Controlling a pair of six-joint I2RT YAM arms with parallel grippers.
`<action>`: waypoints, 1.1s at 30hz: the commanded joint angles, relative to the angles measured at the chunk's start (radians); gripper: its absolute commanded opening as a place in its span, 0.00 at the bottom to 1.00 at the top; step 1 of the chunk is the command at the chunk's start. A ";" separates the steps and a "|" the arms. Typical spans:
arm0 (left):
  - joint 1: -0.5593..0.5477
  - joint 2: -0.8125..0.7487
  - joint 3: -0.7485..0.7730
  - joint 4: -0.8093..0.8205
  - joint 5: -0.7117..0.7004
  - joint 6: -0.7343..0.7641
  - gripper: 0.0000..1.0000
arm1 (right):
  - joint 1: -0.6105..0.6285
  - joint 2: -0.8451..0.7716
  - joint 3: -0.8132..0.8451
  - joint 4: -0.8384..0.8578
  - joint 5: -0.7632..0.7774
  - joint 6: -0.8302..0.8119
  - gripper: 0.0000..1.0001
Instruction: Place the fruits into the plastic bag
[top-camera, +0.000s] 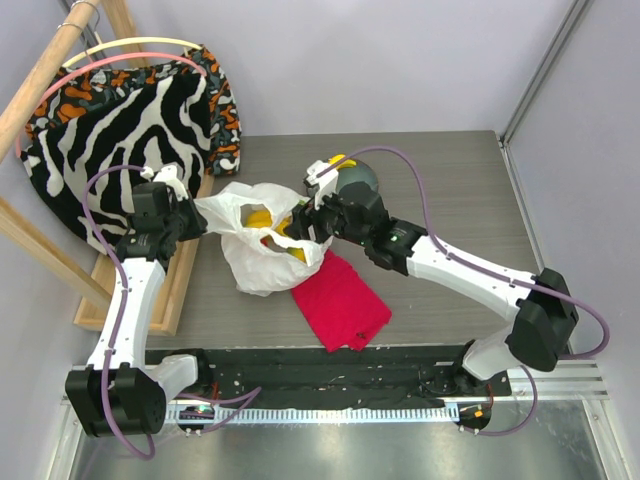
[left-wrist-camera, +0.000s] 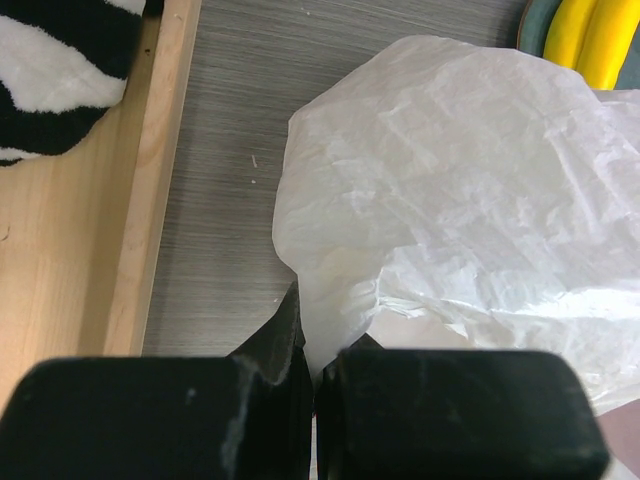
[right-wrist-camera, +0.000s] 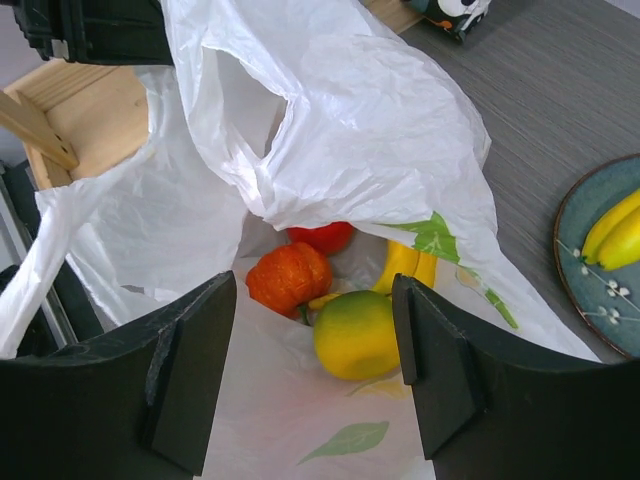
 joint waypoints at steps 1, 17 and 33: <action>0.004 0.006 0.016 0.040 0.013 -0.011 0.00 | 0.001 -0.091 -0.020 0.123 0.012 0.031 0.71; 0.004 0.006 0.014 0.040 0.004 -0.009 0.00 | -0.245 -0.139 -0.042 0.111 0.129 0.232 0.67; 0.004 0.004 0.011 0.043 -0.015 -0.003 0.00 | -0.396 0.189 0.075 0.118 0.084 0.346 0.72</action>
